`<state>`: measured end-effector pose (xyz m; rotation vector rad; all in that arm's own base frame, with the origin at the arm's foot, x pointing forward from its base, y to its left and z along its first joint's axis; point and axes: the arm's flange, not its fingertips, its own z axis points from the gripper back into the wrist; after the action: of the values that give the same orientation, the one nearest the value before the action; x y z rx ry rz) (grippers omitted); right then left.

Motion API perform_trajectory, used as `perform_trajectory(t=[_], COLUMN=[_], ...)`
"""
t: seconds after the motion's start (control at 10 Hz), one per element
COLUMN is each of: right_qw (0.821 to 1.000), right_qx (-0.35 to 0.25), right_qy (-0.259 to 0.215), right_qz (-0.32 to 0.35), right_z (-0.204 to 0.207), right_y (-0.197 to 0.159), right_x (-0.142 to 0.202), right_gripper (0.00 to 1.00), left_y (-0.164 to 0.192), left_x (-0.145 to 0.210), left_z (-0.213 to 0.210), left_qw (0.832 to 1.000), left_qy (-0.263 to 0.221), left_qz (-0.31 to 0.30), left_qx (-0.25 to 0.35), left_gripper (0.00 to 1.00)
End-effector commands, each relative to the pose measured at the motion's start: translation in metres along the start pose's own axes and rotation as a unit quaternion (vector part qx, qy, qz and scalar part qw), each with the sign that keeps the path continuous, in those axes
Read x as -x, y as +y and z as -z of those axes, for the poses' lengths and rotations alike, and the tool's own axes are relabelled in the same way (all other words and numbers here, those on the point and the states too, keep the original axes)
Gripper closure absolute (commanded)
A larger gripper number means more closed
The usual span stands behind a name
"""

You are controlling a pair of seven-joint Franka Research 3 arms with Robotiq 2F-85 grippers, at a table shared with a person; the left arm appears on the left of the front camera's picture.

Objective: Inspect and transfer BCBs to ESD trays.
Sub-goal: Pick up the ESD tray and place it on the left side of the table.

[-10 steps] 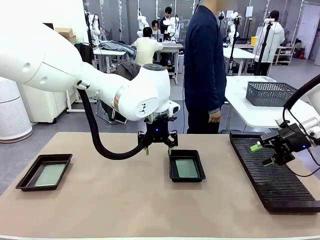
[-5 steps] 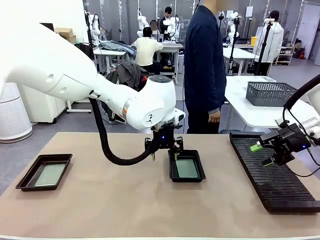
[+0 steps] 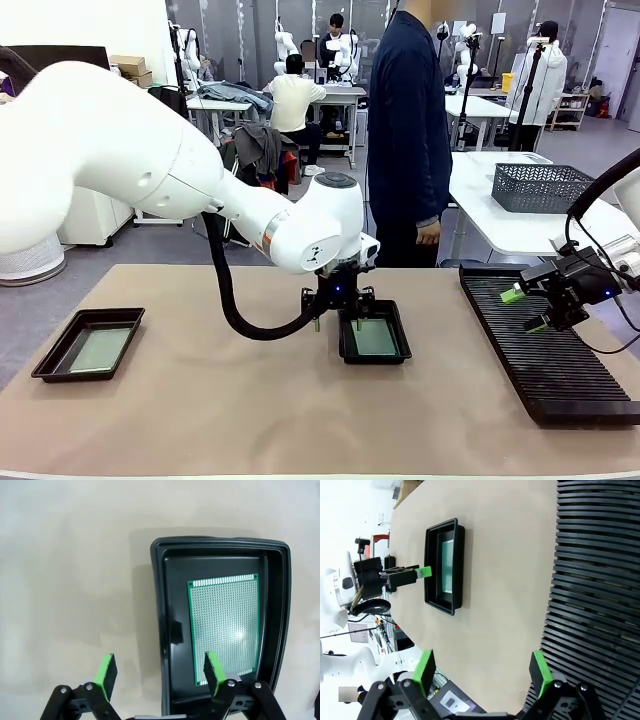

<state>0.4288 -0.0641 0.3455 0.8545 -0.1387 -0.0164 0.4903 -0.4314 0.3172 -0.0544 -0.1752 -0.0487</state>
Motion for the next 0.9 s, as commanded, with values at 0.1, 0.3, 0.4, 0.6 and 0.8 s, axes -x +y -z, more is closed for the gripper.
perform_trajectory(t=[0.1, 0.3, 0.4, 0.6, 0.8], right_qw=[1.0, 1.0, 1.0, 1.0, 1.0], right_qx=[0.008, 0.008, 0.008, 0.008, 0.008], right_qy=[-0.001, -0.001, -0.001, -0.001, -0.001], right_qz=[0.003, 0.003, 0.003, 0.003, 0.003], right_z=[0.0005, 0.0005, 0.0005, 0.0005, 0.0005], right_y=[-0.0001, -0.0001, -0.0001, -0.0001, -0.0001], right_x=[-0.001, -0.001, -0.001, -0.001, -0.001], right_gripper=[0.0, 0.0, 0.0, 0.0, 0.0], left_y=[-0.0007, 0.0024, 0.0029, 0.0006, 0.0009], left_x=[-0.0099, -0.0122, -0.0134, -0.0157, -0.0163], left_z=[0.0117, 0.0148, 0.015, 0.0155, 0.0145], left_qw=[1.0, 1.0, 1.0, 1.0, 1.0], left_qy=[-0.014, -0.015, -0.016, -0.016, -0.015], left_qz=[-0.002, 0.005, 0.011, 0.014, 0.014], left_qx=[-0.003, -0.001, -0.001, -0.008, -0.004], left_gripper=[0.07, 0.13, 0.16, 0.27, 0.37])
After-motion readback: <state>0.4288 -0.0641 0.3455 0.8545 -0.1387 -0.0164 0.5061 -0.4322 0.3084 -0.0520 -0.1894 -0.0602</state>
